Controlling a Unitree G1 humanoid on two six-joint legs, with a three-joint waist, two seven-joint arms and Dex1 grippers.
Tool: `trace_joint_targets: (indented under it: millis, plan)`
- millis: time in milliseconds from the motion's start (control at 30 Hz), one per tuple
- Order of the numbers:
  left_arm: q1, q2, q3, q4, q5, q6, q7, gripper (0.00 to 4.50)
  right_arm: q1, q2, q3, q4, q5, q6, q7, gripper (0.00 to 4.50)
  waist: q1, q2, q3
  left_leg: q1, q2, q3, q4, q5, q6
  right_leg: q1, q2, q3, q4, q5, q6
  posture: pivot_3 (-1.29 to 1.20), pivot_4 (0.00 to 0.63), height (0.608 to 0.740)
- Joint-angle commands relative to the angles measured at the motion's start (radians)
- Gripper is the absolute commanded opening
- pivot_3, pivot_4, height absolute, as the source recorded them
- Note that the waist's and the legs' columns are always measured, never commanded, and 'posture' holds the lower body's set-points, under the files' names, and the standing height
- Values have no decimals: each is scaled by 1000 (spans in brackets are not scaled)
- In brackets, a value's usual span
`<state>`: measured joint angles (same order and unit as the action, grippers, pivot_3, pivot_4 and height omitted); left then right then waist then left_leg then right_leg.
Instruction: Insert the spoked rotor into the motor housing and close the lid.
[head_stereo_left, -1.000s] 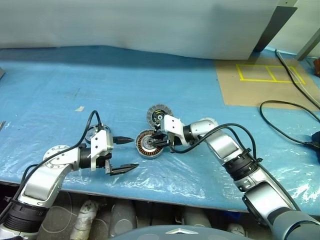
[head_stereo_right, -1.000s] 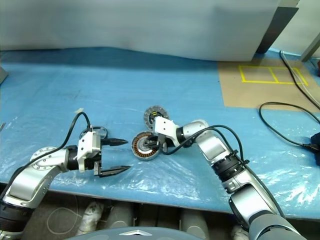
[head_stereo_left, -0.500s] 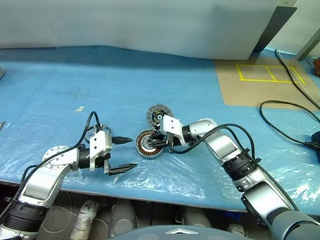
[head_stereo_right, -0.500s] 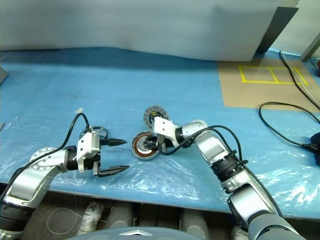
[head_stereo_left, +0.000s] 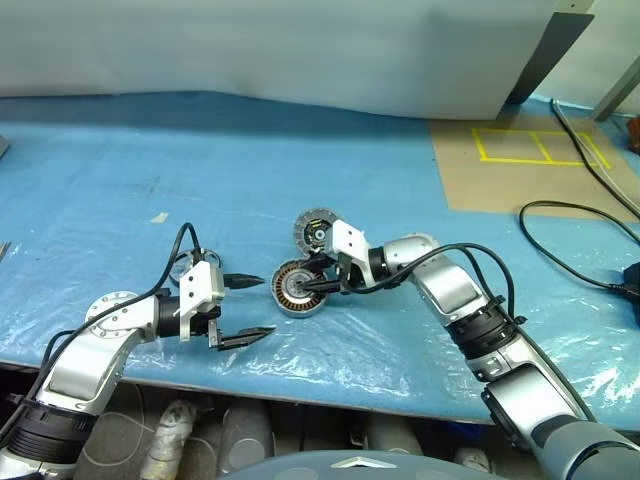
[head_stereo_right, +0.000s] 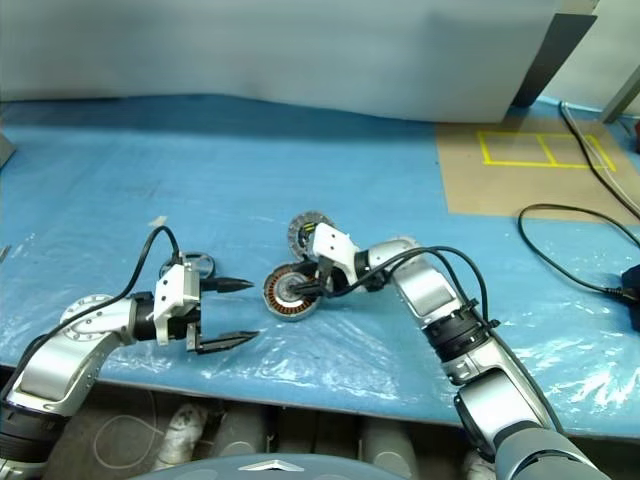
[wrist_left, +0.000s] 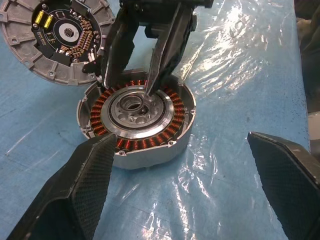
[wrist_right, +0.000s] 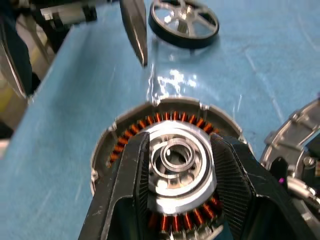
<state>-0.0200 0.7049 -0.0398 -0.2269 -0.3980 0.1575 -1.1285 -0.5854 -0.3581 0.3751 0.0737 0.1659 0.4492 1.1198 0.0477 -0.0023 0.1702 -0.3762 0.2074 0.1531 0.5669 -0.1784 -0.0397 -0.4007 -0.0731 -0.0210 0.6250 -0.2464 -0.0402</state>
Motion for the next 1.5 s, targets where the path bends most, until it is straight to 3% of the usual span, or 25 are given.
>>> trace_joint_targets:
  millis: [33, 167, 267, 367, 1500]
  plan:
    - [-2, -5, 10, 15, -1, -29, -9, 4411, -33, 10, -38, -65, 58, 46, 2, 1966, 0, 0, 0, 0, 0, 0, 0, 0, 0, 0, 0, 0, 0, 0, 0, 0, 150, 740]
    - [-4, -4, 8, 10, -1, -25, -6, 4411, -37, 25, -23, -42, 34, 12, -30, 1794, 0, 0, 0, 0, 0, 0, 0, 0, 0, 0, 0, 0, 0, 0, 0, 0, 150, 740]
    - [-6, -2, 10, 4, -3, -18, -4, 4411, -34, 17, 3, -29, -1, -28, -35, 1083, 0, 0, 0, 0, 0, 0, 0, 0, 0, 0, 0, 0, 0, 0, 0, 0, 150, 740]
    - [-7, 2, 13, -1, -6, -11, -4, 4411, -35, 2, 25, -26, -18, -45, -15, 22, 0, 0, 0, 0, 0, 0, 0, 0, 0, 0, 0, 0, 0, 0, 0, 0, 150, 740]
    - [-29, -40, -9, 73, 26, -65, -9, 4411, -23, -81, 118, -28, -190, -147, 24, 22, 0, 0, 0, 0, 0, 0, 1, 0, 0, 0, 0, 0, 1, 0, 0, 0, 150, 740]
